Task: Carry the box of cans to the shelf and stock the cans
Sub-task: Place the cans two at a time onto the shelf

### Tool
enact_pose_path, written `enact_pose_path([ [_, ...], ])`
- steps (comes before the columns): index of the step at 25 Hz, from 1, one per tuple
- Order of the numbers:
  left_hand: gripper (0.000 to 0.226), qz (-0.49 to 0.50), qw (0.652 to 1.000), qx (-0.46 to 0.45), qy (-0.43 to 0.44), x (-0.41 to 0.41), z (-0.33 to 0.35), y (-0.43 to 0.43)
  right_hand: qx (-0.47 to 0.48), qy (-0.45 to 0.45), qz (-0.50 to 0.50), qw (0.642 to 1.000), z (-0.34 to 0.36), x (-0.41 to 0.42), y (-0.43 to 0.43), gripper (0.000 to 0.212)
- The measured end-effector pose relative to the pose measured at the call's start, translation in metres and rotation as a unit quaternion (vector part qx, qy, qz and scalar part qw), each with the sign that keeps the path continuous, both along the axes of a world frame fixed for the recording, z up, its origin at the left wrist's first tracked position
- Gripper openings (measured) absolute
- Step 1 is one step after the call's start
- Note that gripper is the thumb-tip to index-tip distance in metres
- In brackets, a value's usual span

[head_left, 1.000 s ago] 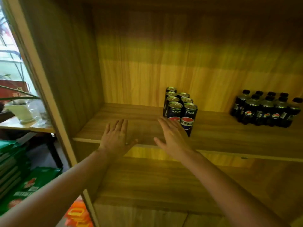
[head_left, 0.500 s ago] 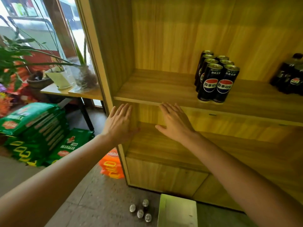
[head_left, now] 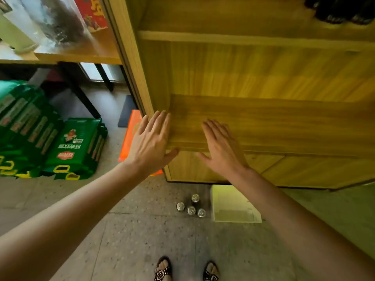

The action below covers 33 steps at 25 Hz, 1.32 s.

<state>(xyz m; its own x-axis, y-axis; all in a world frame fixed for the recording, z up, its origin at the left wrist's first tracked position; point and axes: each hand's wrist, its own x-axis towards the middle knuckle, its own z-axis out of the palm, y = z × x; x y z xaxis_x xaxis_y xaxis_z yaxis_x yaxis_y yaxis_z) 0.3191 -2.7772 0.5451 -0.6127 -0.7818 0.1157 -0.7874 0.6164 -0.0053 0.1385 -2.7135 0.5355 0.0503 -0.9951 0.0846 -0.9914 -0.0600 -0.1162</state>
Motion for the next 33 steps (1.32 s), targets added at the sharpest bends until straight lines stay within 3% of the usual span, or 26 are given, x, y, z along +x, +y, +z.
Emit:
enact_pose_path([
  [4, 0.086, -0.007, 1.0, 0.023, 0.004, -0.002, -0.097, 0.001, 0.026, -0.019, -0.009, 0.999, -0.094, -0.002, 0.0, 0.08],
  [15, 0.086, -0.008, 0.996, 0.093, -0.002, -0.007, -0.483, 0.01, 0.065, -0.037, -0.031, 0.997, -0.473, -0.022, 0.003, 0.073],
  [20, 0.089, -0.007, 0.994, 0.108, 0.013, 0.001, -0.622, 0.012, 0.092, -0.081, -0.029, 0.992, -0.615, -0.022, 0.005, 0.074],
  [27, 0.099, 0.051, 0.94, 0.313, 0.126, 0.011, -0.724, 0.049, 0.155, -0.316, -0.087, 0.932, -0.72, -0.033, 0.016, 0.077],
  [33, 0.071, 0.071, 0.936, 0.28, 0.201, 0.007, -0.744, 0.056, 0.105, -0.345, -0.088, 0.929, -0.737, -0.029, 0.011, 0.069],
])
